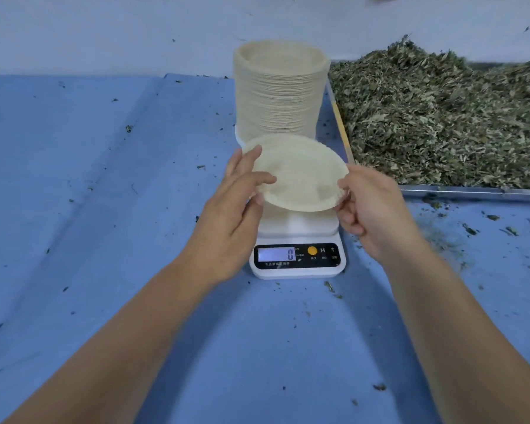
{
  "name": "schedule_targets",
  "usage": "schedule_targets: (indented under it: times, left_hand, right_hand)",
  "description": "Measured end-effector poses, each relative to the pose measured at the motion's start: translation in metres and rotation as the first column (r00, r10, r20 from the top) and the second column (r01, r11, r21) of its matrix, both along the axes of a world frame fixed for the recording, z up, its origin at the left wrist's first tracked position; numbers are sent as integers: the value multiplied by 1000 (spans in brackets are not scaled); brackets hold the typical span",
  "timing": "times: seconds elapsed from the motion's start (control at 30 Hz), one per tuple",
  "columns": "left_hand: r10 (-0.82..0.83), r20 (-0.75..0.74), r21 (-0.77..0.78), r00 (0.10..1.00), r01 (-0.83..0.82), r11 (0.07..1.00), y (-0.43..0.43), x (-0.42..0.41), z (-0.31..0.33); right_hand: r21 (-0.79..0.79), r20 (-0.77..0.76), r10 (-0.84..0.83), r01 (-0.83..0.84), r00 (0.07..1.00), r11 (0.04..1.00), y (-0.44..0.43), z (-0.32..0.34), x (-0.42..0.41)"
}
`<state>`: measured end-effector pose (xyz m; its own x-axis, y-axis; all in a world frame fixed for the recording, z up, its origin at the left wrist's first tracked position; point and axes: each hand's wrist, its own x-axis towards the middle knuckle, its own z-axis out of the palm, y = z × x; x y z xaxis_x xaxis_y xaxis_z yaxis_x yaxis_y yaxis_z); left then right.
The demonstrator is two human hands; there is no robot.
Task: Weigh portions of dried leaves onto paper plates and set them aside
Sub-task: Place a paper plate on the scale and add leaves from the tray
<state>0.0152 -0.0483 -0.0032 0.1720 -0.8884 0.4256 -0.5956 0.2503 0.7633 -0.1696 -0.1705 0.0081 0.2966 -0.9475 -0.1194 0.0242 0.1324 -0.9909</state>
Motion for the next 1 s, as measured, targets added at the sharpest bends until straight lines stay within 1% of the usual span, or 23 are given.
schedule_targets:
  times: [0.03,0.13,0.2,0.3,0.37,0.43,0.5,0.53,0.6,0.63,0.73,0.87,0.93,1.0]
  left_hand:
    - [-15,-70,37,997,18,999,0,1,-4]
    - [-44,-137,77,990,55,995,-1,6,-17]
    - [-36,-250,89,968,60,994,-1,9,-20]
    - [-3,-404,123,915,58,991,-2,10,-17]
    - [34,-498,154,866,50,987,-2,10,-15]
    - [110,-617,207,779,25,978,-4,9,-14]
    - [120,-751,217,649,72,973,-5,5,-16]
    - [113,-795,214,597,101,972,-6,3,-17]
    - [121,-840,214,529,117,970,-7,0,-16]
    - [131,-850,213,511,106,971,-9,0,-15]
    - [146,-857,215,495,86,973,-20,3,-9]
    - [149,-847,221,510,82,972,-36,12,-5]
    - [144,-850,213,507,81,974,-39,14,-9]
    - [148,-865,211,479,79,974,-38,14,-15]
  right_hand:
    - [3,-28,3,-3,1000,1000,0,-2,0]
    - [3,-129,21,-20,991,1000,0,-7,-1]
    - [-58,-216,-25,12,976,998,-1,-9,-2]
    - [-221,-393,-128,41,910,974,1,-14,-7]
    - [-309,-478,-196,45,856,950,3,-17,-13]
    - [-337,-519,-209,27,829,941,7,-22,-18]
    - [-270,-512,-170,30,842,962,12,-27,-21]
    - [-226,-490,-148,39,859,973,14,-30,-21]
    - [-176,-448,-124,49,885,983,15,-33,-20]
    - [-168,-440,-118,47,890,985,14,-33,-19]
    - [-157,-424,-100,35,900,987,9,-27,-13]
    - [-92,-349,-89,60,933,994,-2,-22,-7]
    - [-52,-322,-50,35,945,998,-2,-22,-9]
    - [-55,-345,4,-24,939,998,1,-24,-14]
